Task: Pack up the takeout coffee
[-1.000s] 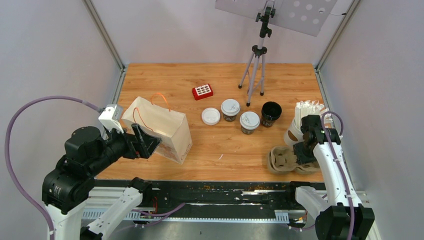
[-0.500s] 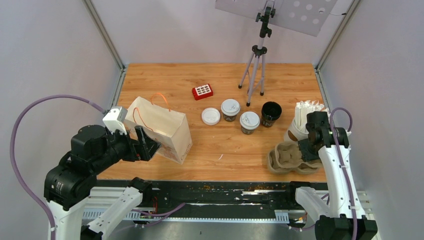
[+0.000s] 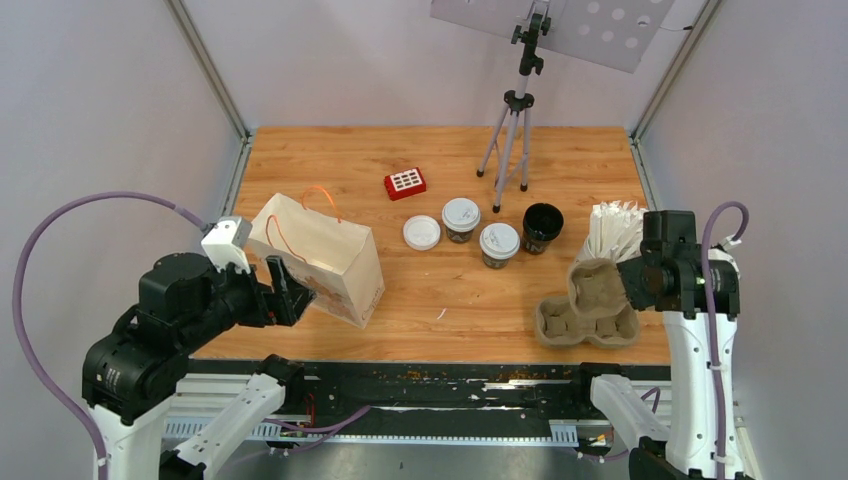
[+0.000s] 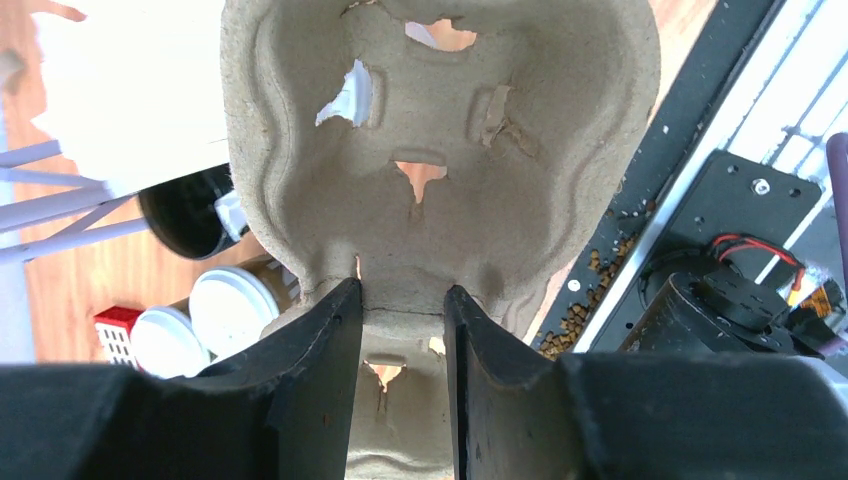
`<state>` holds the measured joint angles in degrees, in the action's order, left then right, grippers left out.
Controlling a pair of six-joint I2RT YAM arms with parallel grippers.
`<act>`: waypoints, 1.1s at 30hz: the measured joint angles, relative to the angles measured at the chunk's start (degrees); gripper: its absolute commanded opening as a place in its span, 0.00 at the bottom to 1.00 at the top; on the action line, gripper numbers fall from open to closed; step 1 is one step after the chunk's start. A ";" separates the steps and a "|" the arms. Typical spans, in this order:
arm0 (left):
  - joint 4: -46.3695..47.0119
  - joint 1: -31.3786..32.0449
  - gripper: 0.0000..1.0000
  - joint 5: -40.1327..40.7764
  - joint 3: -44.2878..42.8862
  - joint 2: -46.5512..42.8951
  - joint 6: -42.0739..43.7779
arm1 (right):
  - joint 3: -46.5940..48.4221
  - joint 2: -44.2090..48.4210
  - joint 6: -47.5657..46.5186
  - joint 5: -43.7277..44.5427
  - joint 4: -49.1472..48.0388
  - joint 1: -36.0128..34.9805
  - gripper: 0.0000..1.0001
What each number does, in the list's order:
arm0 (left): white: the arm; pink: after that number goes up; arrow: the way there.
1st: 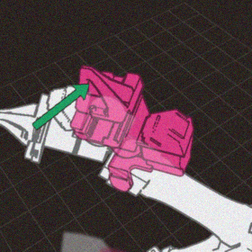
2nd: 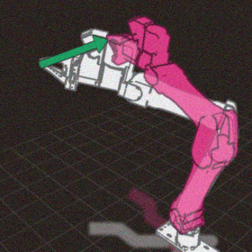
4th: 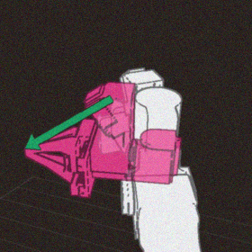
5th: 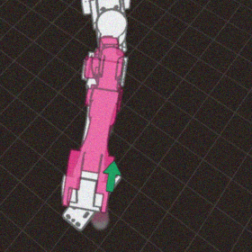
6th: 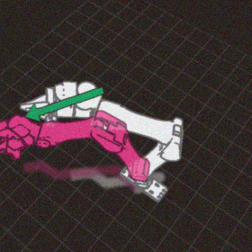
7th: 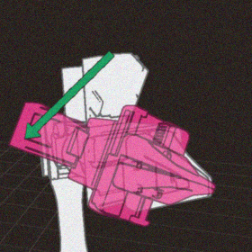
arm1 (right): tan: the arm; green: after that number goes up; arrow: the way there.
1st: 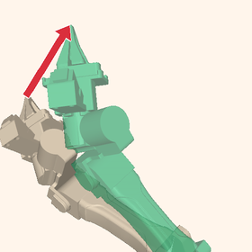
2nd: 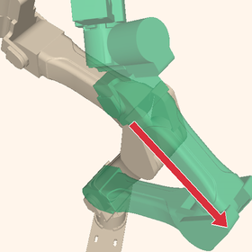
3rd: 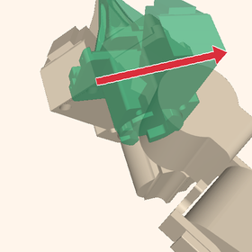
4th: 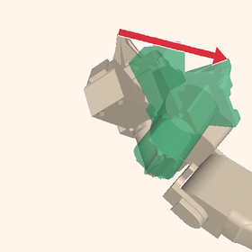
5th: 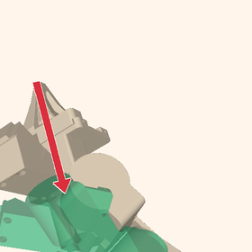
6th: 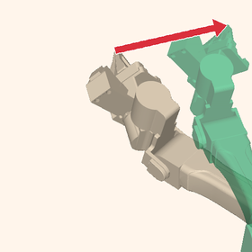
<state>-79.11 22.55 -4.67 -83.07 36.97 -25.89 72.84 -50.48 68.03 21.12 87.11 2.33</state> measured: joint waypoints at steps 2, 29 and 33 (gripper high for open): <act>0.00 0.00 0.99 0.70 -0.74 0.00 0.13 | 2.43 -0.07 -1.99 -0.04 0.04 0.02 0.30; 8.39 0.04 0.76 12.20 4.85 5.20 -7.32 | 8.02 -7.74 -21.49 -12.96 -24.70 -24.57 0.29; 10.58 0.04 0.61 13.29 8.11 5.66 -7.37 | 8.02 -9.07 -22.01 -12.31 -28.22 -31.01 0.29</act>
<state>-68.53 22.59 8.62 -74.96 42.63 -33.26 80.86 -59.55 46.02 8.82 58.89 -28.69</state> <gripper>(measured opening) 0.728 0.340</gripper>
